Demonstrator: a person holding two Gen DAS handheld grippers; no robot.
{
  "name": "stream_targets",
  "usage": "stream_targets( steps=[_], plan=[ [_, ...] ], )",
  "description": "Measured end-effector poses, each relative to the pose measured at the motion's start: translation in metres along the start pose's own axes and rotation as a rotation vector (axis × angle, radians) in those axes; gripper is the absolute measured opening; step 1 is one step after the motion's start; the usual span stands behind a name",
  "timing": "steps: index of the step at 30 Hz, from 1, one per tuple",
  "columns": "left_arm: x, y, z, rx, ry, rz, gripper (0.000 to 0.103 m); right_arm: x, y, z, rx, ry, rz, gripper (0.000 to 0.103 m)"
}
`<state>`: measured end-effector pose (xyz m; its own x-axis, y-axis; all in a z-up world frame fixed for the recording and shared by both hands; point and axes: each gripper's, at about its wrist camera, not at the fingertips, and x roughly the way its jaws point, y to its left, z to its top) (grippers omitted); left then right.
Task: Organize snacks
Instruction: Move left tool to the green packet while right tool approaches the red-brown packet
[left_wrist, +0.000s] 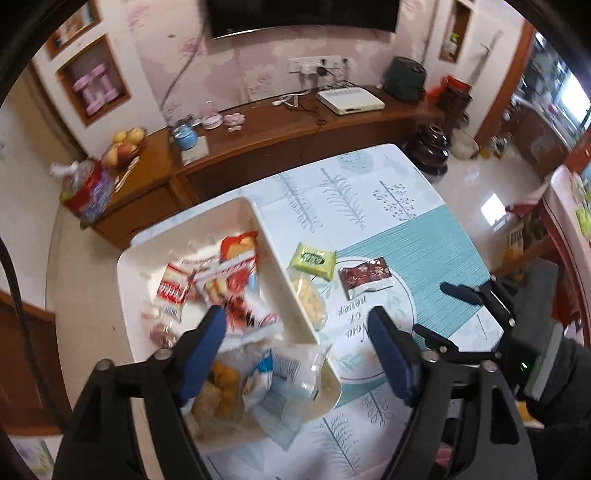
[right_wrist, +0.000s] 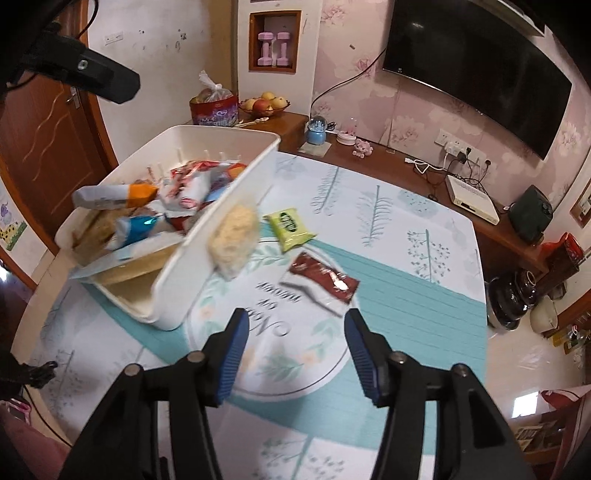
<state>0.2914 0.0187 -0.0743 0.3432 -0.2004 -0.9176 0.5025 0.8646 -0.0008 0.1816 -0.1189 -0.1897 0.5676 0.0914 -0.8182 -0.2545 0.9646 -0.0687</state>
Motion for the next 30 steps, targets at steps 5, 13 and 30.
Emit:
stream_targets(
  steps=[5, 13, 30],
  plan=[
    [0.022, -0.012, 0.034, 0.099, 0.071, 0.01, 0.083, 0.021, -0.022, 0.006, 0.008, 0.013, -0.001, 0.063],
    [0.081, -0.026, 0.079, 0.217, 0.195, -0.01, 0.089, 0.051, -0.039, 0.01, -0.011, 0.017, 0.016, 0.064],
    [0.235, -0.063, 0.091, 0.341, 0.534, 0.002, 0.089, 0.098, -0.032, 0.008, -0.162, -0.086, 0.082, 0.064]
  ],
)
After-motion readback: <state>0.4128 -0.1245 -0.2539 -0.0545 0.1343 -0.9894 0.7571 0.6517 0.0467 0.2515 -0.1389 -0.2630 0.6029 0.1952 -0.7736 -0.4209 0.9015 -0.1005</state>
